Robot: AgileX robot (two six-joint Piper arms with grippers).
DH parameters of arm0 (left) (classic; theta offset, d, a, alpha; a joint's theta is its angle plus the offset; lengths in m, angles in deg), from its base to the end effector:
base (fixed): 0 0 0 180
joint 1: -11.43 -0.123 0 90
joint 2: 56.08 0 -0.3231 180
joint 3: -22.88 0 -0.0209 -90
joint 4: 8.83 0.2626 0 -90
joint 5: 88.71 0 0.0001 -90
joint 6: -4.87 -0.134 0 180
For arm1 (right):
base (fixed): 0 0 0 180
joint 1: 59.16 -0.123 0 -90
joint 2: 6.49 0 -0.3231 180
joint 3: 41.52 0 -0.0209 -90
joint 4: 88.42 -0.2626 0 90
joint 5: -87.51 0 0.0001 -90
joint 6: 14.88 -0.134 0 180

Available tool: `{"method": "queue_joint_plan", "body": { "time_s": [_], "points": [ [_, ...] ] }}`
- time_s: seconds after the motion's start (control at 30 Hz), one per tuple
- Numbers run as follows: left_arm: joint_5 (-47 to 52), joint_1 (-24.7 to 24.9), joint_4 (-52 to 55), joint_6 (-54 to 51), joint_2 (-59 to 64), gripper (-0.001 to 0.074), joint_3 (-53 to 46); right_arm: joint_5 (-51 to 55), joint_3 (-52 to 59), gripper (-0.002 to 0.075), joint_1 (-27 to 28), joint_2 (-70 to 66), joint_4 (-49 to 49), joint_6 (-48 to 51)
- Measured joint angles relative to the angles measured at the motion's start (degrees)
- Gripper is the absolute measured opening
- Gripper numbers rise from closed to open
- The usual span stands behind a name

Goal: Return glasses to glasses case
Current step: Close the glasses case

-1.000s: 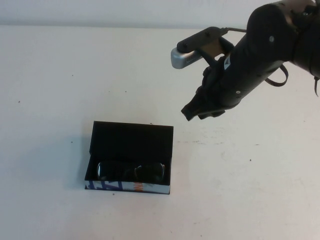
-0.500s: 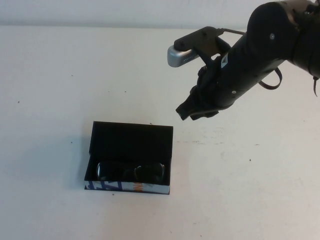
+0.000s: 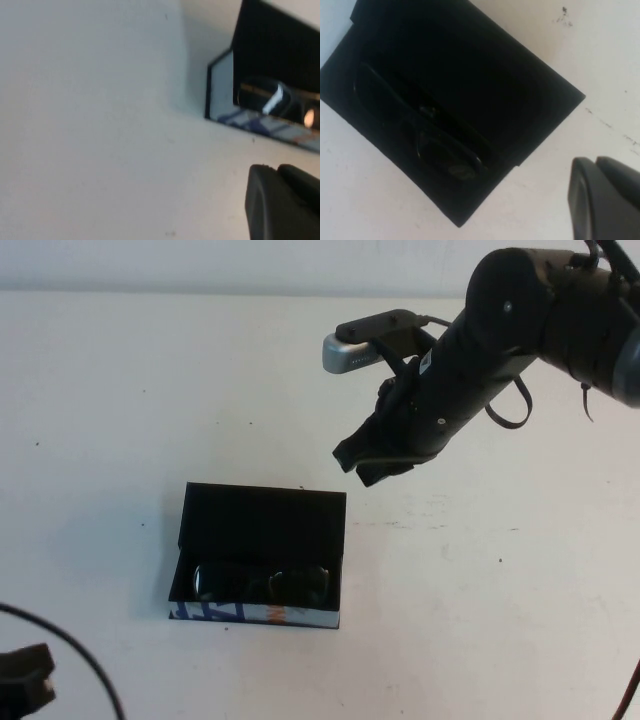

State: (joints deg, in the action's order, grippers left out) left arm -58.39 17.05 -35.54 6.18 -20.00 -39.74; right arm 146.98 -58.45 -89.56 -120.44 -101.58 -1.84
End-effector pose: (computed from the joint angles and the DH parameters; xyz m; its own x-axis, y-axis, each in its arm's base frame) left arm 0.1033 -0.0408 0.2169 -0.6510 -0.3462 -0.6755 0.0049 0.8880 -0.4599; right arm 0.3732 0.2494 0.2870 -0.7204 -0.5468 -0.4267 -0.6480 0.7499 0.1331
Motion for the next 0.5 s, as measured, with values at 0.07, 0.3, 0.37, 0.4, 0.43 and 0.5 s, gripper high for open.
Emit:
{"method": "queue_joint_plan", "body": {
  "time_s": [0.07, 0.3, 0.37, 0.4, 0.43, 0.5],
  "points": [
    [4.7, 0.6, -2.4, -6.0, 6.3, -0.0004, 2.8, 0.4, -0.5, -0.0011, 0.0, -0.6, -0.1, 0.0],
    [11.5, 0.6, -19.4, -31.1, 26.8, -0.0004, 8.1, 0.6, -0.6, -0.0011, 1.1, -1.3, -0.9, 0.0],
    [11.0, 0.6, -26.6, -39.4, 31.4, -0.0004, 8.2, -0.4, -0.6, -0.0011, 2.3, -1.4, -2.0, 0.1],
    [10.7, 0.6, -30.5, -44.4, 33.8, -0.0004, 8.3, -0.9, -0.8, -0.0011, 3.0, -1.5, -2.9, 0.7],
    [10.2, 0.6, -34.9, -49.7, 36.2, -0.0004, 8.3, -0.9, -1.0, -0.0011, 3.8, -1.7, -4.0, 1.4],
    [9.6, 0.6, -43.0, -59.9, 40.8, -0.0004, 8.6, -0.7, -2.1, -0.0011, 5.0, -2.3, -6.4, 2.5]
  ]
}}
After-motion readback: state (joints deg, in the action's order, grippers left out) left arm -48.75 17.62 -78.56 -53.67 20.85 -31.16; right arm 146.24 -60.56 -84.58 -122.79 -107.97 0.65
